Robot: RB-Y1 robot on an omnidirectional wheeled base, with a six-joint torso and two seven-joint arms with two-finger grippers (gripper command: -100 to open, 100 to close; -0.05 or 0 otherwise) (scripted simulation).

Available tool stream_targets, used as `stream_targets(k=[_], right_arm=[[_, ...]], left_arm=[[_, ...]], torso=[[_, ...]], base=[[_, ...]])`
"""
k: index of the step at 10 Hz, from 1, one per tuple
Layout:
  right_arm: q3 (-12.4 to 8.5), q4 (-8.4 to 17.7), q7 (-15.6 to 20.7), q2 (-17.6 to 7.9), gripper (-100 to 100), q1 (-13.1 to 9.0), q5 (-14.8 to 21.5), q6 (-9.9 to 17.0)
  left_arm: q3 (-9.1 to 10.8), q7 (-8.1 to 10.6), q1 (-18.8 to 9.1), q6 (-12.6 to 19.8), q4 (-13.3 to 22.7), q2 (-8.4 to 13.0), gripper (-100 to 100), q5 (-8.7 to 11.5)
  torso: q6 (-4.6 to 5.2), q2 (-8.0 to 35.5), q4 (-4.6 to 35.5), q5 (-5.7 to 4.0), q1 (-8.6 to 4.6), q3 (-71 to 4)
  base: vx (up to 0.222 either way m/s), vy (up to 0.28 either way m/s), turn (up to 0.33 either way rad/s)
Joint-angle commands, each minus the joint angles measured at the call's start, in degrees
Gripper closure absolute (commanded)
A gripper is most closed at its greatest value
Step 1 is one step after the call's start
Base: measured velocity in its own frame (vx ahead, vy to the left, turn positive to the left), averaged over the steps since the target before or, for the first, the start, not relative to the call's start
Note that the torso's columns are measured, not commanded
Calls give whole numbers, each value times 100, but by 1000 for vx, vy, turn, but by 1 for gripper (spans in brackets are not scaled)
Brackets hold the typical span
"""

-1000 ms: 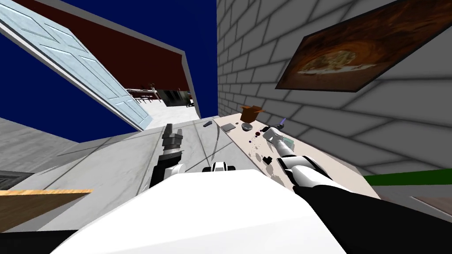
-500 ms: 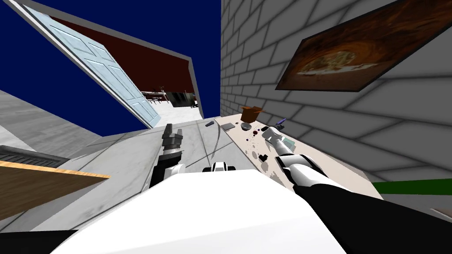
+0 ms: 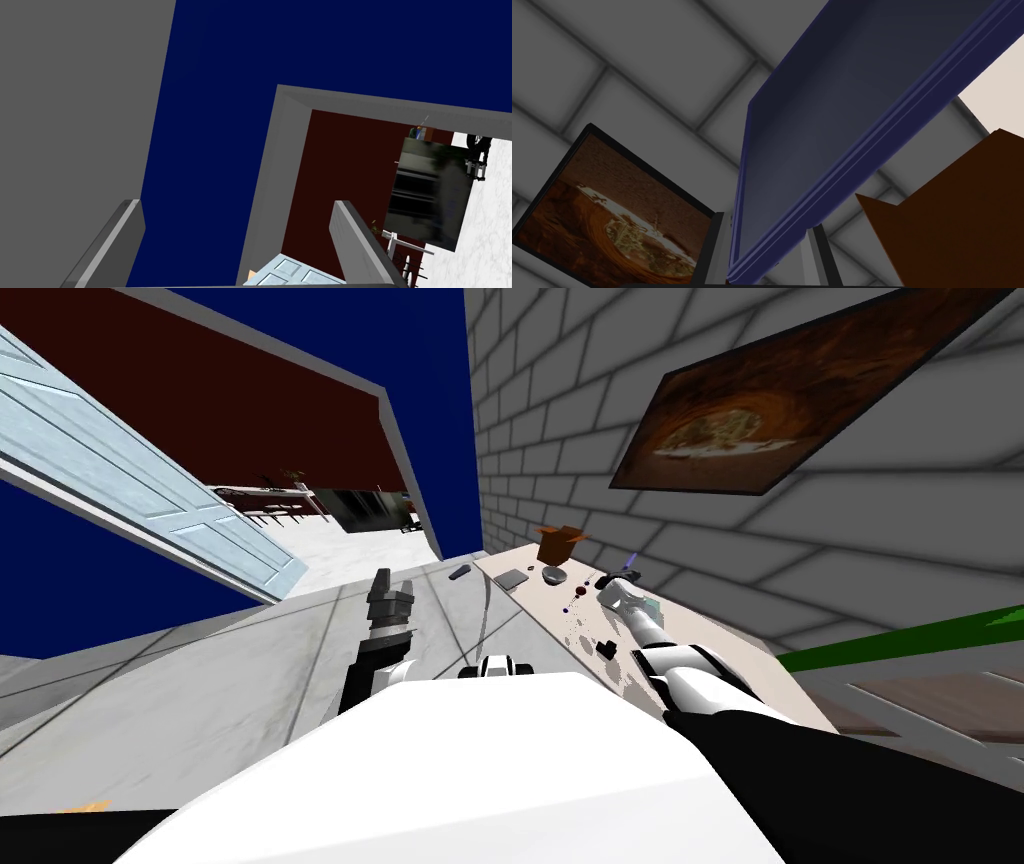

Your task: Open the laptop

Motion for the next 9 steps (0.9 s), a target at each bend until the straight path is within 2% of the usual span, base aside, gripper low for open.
stream_targets(k=[1,3,4,5,6,7,8,9], right_arm=[[45,-167,-24,-122,100,153,-152,-433],[80,-328,-44,-231,100,319,-297,-760],[80,-328,-44,-231,100,319,-297,-806],[97,-409,-54,-285,100,402,-370,-989],[86,-330,-61,-256,100,355,-325,-889],[-88,-375,-355,-98,100,379,-265,-1113],[-88,-375,-361,-98,100,379,-265,-1113],[-175,-398,-507,-18,100,387,-232,-1205]], left_arm=[[0,0,0,0,0,0,0,0],[1,0,2,0,0,-1,0,0],[0,0,1,0,0,0,0,0],[0,0,0,0,0,0,0,0],[0,0,0,0,0,0,0,0],[1,0,-1,0,0,1,0,0],[2,0,-1,0,0,2,0,0],[2,0,-2,1,1,2,0,0]], torso=[[21,13,3,-5,-1,10],[36,-9,-4,4,29,-3],[9,-27,-6,9,32,-15],[-8,-21,-6,7,20,-14],[15,-11,-4,3,20,-6],[10,3,0,-1,5,3],[26,8,4,-6,-21,7],[26,5,2,-8,-14,5]], base=[[134,137,-358],[174,184,-399],[120,118,-122],[89,117,-181],[43,64,-60],[13,-42,-125],[3,-57,-68],[-7,-62,-76]])
